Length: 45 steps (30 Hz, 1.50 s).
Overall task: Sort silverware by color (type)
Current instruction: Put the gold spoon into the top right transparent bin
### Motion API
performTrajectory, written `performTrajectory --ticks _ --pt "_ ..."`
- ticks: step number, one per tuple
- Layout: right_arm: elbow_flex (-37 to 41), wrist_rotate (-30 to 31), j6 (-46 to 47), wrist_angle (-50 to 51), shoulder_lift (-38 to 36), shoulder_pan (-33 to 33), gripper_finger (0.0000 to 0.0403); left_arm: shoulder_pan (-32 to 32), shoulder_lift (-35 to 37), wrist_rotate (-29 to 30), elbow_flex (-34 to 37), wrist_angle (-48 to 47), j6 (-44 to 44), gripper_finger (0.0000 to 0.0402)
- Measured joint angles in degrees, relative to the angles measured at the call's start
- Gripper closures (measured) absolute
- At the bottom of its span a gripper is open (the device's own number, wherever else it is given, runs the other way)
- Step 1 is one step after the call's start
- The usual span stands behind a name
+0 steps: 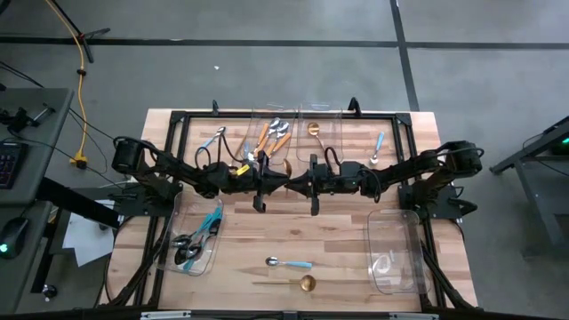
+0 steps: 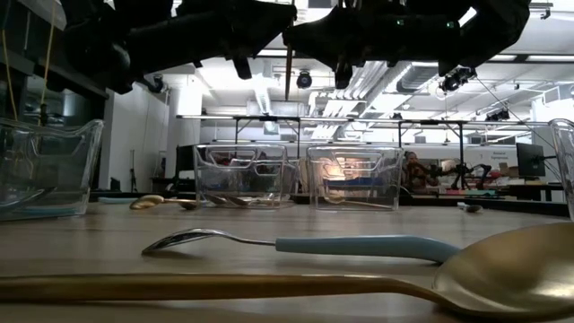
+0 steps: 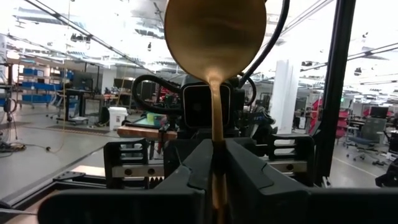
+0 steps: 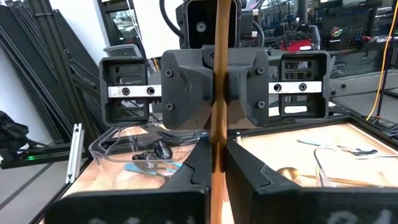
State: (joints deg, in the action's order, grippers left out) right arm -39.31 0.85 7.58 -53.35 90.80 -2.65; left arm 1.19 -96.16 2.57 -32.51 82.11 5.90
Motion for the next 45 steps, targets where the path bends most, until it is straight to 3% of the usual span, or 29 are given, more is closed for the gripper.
performTrajectory --ticks 11,26,31,35,42,45 --pt "0.00 -0.15 -0.09 0.34 -0.04 -0.01 0.0397 -0.02 0.00 0.26 0.00 -0.09 0.96 0.0352" --pt "0.02 -0.44 -0.12 0.60 -0.04 -0.05 0.0397 -0.07 1.44 0.42 0.11 -3.89 1.47 0.0211" --pt "0.09 0.05 -0.57 3.89 -1.93 0.02 0.0397 -0.60 6.77 0.24 2.01 -9.89 0.52 0.0194" --pt "1.43 4.69 -2.52 7.18 -6.00 -0.01 0.0397 -1.39 13.13 1.05 5.35 -13.40 0.47 0.0190" --pt "12.51 15.92 -3.15 7.12 -18.49 0.62 0.0397 -1.90 25.34 9.02 15.19 -13.99 -1.10 0.0190" --pt "17.04 17.01 -2.11 7.11 -24.40 1.81 0.0397 -1.97 29.90 10.69 18.45 -14.00 -1.06 0.0190"
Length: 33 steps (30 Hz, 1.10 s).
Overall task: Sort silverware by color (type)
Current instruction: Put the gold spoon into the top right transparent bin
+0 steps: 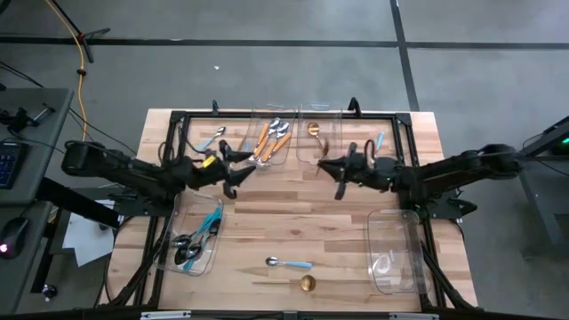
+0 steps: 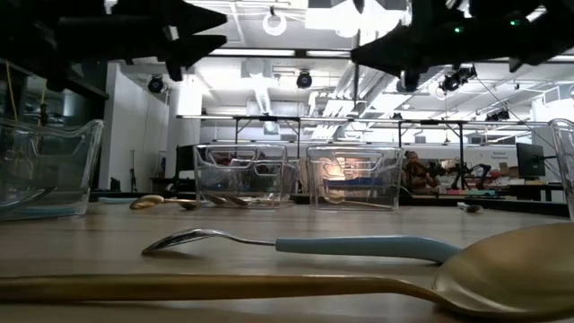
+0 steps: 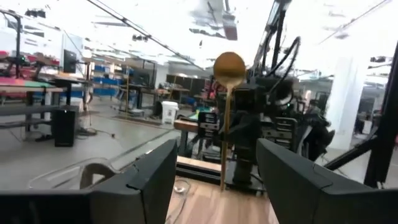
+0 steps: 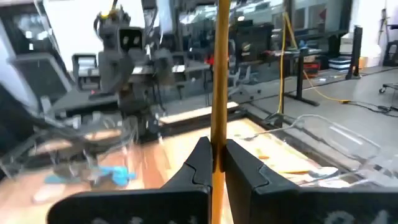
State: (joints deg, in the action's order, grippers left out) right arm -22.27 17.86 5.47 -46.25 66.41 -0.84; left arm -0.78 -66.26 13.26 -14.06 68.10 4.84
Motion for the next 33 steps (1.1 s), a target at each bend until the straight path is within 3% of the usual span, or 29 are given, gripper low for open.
performTrajectory --ticks 4,10,21,25,29,33 --pt "3.31 -3.35 1.94 0.09 -5.59 1.23 0.0397 0.00 3.29 -1.73 1.65 -0.42 1.51 0.0190" --pt "3.73 -11.67 1.07 -0.03 -6.84 1.33 0.0394 0.02 2.94 -6.74 1.79 -0.90 1.03 0.0190" --pt "3.71 -11.88 2.13 -0.23 -6.84 1.33 0.0398 0.02 2.73 -6.56 1.79 -0.95 0.52 0.0190" --pt "0.16 -8.62 4.59 5.19 -6.81 0.71 0.0398 0.02 2.73 -6.56 1.79 -0.84 0.63 0.0190" --pt "-8.49 0.16 2.05 19.85 -6.00 -0.01 0.0398 0.02 2.73 -6.56 1.76 -0.66 1.05 0.0190" --pt "-19.56 5.81 -0.21 35.69 -3.95 4.95 0.0398 0.02 2.73 -6.54 1.74 -0.64 2.12 0.0190"
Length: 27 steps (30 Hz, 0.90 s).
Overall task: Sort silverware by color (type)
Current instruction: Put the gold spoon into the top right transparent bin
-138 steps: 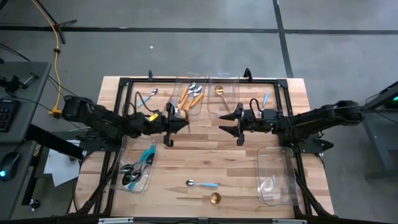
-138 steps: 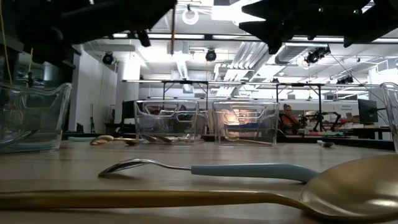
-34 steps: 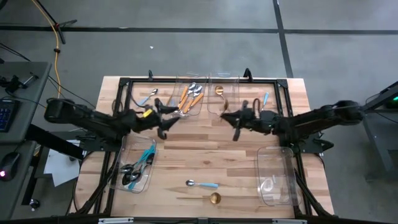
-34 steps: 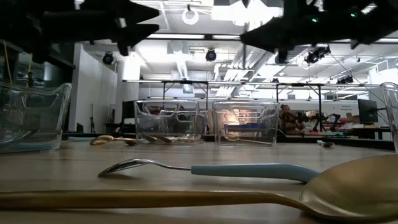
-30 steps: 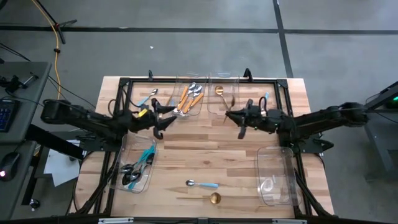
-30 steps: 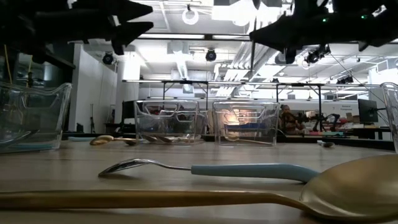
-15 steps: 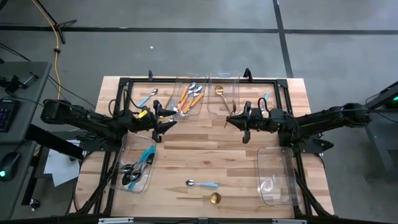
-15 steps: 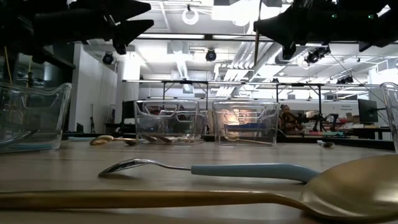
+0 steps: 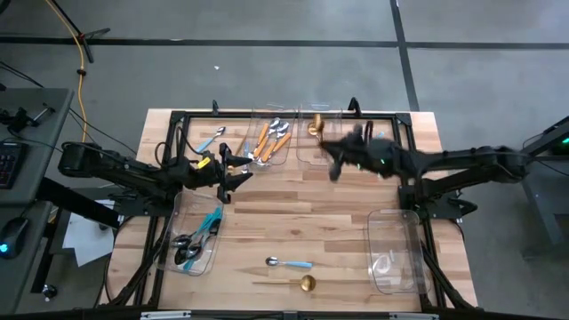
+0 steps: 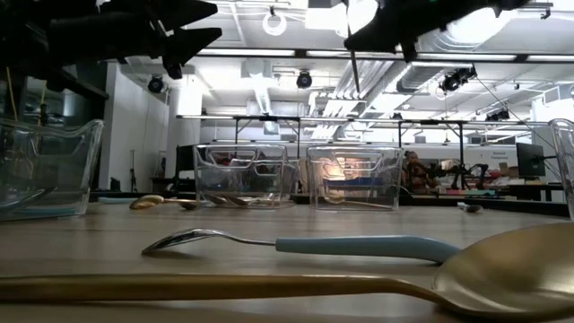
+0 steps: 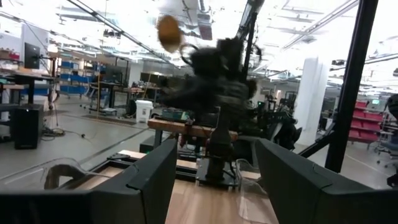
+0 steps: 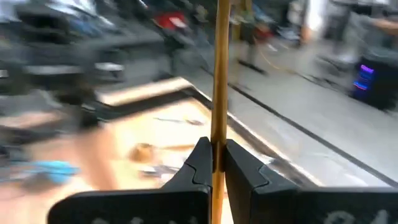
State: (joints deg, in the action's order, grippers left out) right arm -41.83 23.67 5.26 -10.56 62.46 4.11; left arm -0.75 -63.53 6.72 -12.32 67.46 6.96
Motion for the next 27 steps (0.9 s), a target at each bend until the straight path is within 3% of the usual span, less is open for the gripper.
performTrajectory --ticks 5,11,19,27 --pt "-14.29 -1.72 2.04 21.16 5.21 10.00 0.0398 0.00 0.00 0.14 0.00 0.04 0.49 0.0190" --pt "-25.90 -10.57 5.47 36.30 15.13 18.45 0.0398 0.00 0.00 2.64 0.00 0.30 1.99 0.0190" --pt "-27.64 -13.68 10.07 45.65 29.08 24.17 0.0396 0.00 0.00 3.30 0.00 1.14 4.83 0.0190" --pt "-27.64 -18.35 14.20 45.40 35.27 27.35 0.0396 0.00 0.00 3.30 -0.02 1.48 4.96 0.0190"
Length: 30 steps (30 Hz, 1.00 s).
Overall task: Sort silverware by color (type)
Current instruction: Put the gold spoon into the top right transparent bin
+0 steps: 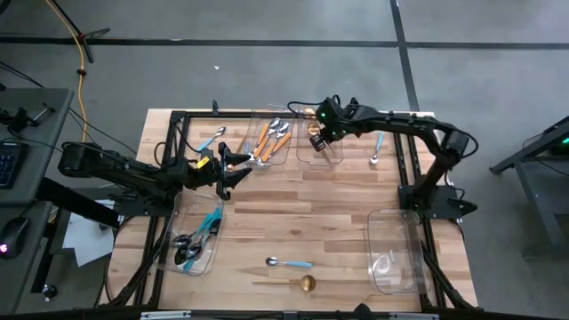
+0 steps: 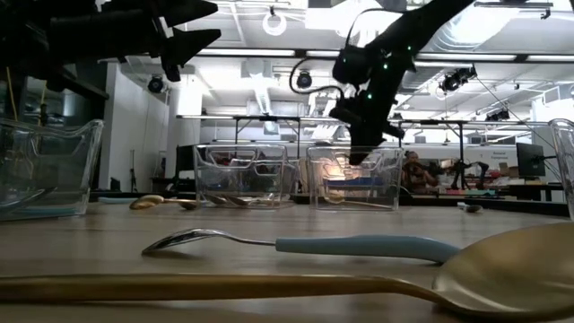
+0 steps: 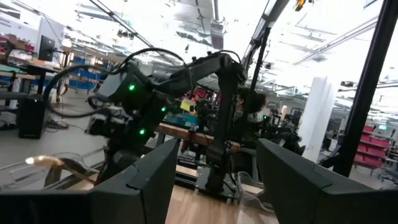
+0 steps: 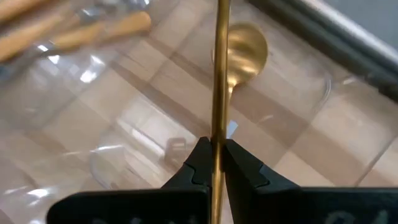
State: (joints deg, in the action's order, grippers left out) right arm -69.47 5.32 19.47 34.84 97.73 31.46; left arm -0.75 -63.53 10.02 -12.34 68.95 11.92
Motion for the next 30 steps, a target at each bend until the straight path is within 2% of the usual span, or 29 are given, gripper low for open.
performTrajectory --ticks 9,24,30 --pt "0.00 -3.69 1.29 0.01 2.91 1.74 0.0396 0.00 0.00 0.00 0.00 0.43 0.00 0.0190" --pt "0.00 -4.56 2.76 -1.67 5.58 1.92 0.0395 0.00 0.00 0.00 0.00 0.98 -0.02 0.0190" --pt "0.00 -4.55 3.05 -1.97 5.58 1.92 0.0373 0.00 0.00 0.00 0.00 0.99 -0.02 0.0190"
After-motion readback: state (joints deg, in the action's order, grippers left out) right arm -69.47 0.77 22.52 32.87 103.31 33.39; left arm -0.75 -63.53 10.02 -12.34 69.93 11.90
